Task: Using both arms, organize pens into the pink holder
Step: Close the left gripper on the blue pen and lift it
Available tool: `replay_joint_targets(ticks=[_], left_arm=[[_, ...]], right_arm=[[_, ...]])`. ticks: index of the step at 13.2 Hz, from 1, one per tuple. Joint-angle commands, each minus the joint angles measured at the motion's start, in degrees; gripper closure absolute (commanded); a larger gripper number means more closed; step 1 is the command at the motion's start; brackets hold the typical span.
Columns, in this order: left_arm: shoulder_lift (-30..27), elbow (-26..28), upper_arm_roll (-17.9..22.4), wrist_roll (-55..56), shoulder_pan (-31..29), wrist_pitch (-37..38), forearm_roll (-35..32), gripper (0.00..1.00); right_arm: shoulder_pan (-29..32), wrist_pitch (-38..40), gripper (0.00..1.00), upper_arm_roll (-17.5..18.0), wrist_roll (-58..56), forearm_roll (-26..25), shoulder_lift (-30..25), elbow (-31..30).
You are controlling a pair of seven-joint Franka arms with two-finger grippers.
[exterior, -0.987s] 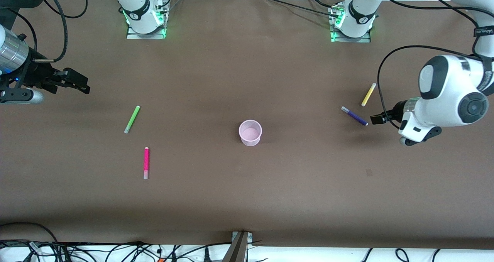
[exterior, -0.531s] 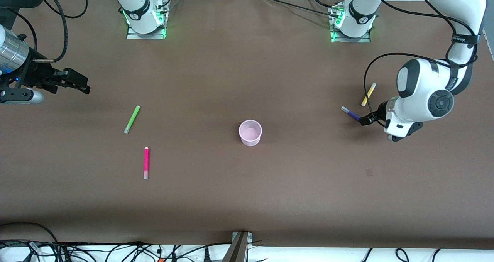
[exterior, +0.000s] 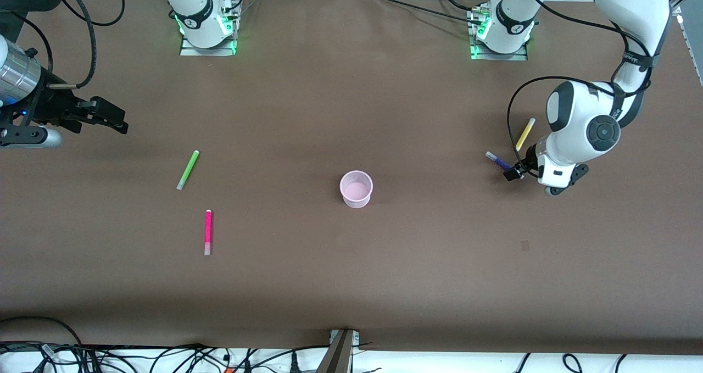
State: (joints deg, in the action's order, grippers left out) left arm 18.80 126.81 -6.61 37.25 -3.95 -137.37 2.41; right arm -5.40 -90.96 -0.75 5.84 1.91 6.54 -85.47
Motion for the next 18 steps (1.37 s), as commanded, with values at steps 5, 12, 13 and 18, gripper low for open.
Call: replay_joint_targets(ticks=[5,12,13,18], left_arm=[[2.55,0.37,0.02,0.72,0.96,-2.73,-0.13,0.3],[4.05,0.98,0.11,0.72,1.58,-3.52,-3.11,0.3],[4.05,0.98,0.11,0.72,1.58,-3.43,-3.12,0.31],[5.01,0.89,0.11,0.72,1.4,-3.52,-4.95,0.32]], right_arm=[[-0.13,-0.18,0.0,0.05,-0.4,-0.5,-0.3,0.39],[-0.13,-0.18,0.0,0.05,-0.4,-0.59,-0.3,0.39],[-0.13,-0.18,0.0,0.13,-0.4,-0.59,-0.3,0.39],[-0.13,-0.09,0.0,0.05,-0.4,-0.5,-0.3,0.39]])
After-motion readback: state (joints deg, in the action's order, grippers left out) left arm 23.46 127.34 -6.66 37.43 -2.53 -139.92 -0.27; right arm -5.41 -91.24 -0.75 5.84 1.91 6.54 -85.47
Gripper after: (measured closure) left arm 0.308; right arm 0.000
